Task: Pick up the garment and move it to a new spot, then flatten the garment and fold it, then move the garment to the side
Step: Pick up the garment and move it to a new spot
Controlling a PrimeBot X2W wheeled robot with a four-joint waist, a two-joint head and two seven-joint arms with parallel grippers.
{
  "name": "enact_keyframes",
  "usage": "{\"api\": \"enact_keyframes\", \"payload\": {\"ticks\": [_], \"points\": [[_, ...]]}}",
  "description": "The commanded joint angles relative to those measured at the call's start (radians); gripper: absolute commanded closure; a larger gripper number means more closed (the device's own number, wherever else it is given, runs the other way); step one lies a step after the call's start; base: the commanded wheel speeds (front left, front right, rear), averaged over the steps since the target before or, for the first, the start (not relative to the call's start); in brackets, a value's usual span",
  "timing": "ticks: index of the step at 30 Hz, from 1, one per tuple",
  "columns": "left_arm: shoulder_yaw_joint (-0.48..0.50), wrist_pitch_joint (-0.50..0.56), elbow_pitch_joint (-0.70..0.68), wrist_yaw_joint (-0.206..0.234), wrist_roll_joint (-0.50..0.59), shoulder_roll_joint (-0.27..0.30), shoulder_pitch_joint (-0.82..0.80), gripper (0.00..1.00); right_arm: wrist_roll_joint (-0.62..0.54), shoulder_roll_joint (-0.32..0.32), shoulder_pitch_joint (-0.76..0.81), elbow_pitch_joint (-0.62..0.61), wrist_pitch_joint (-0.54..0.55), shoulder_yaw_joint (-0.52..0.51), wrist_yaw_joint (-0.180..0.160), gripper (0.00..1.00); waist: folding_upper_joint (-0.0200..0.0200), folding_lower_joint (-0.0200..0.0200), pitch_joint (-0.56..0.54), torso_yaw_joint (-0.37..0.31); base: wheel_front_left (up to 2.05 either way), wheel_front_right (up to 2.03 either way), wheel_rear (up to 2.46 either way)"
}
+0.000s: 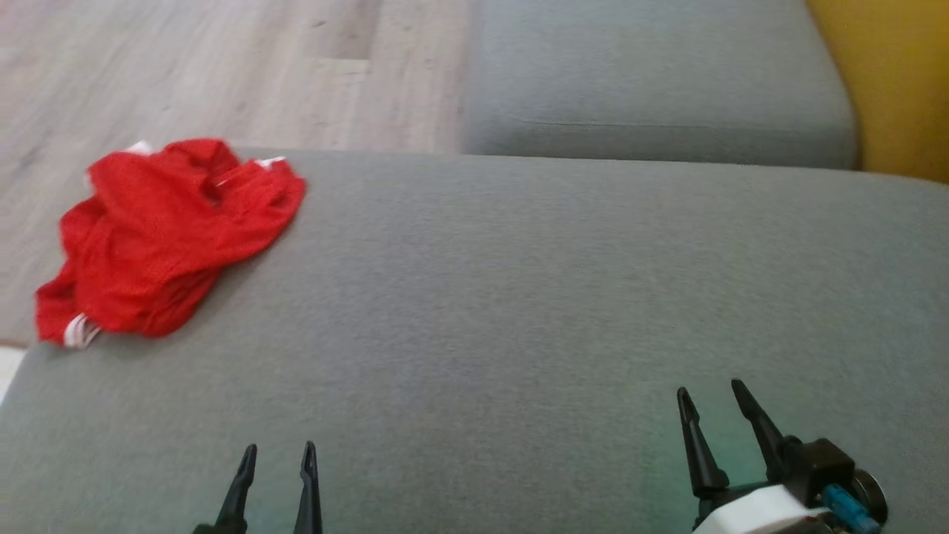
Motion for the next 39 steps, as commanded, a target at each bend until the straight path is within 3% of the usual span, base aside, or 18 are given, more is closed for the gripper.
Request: {"api": "enact_keyframes", "payload": {"ticks": [1,15,33,39], "points": [[0.028,-0.011,-0.03,0.001,0.005,-0.002,-0.061,0.0,0.005,-0.008,-0.033,-0.036,-0.011,0.02,0.004,0.0,-0.0001,0.0,0.003,0.055,0.0,0.0,0.0],[0.057,-0.011,-0.052,0.008,0.006,0.018,-0.065,0.0,0.035,-0.008,-0.05,-0.042,-0.011,0.057,0.004,0.0,-0.0001,0.0,0.01,0.331,0.0,0.0,0.0],[0.109,-0.011,-0.129,0.021,-0.007,0.021,-0.054,0.0,0.018,-0.008,-0.08,-0.038,-0.011,0.077,0.004,0.0,-0.0001,0.0,0.044,0.362,0.0,0.0,0.0],[0.157,0.001,-0.226,-0.001,-0.011,0.101,-0.134,0.0,-0.009,-0.008,-0.061,-0.058,-0.011,0.042,0.004,0.0,-0.0001,0.0,0.058,0.351,0.0,0.0,0.0]]}}
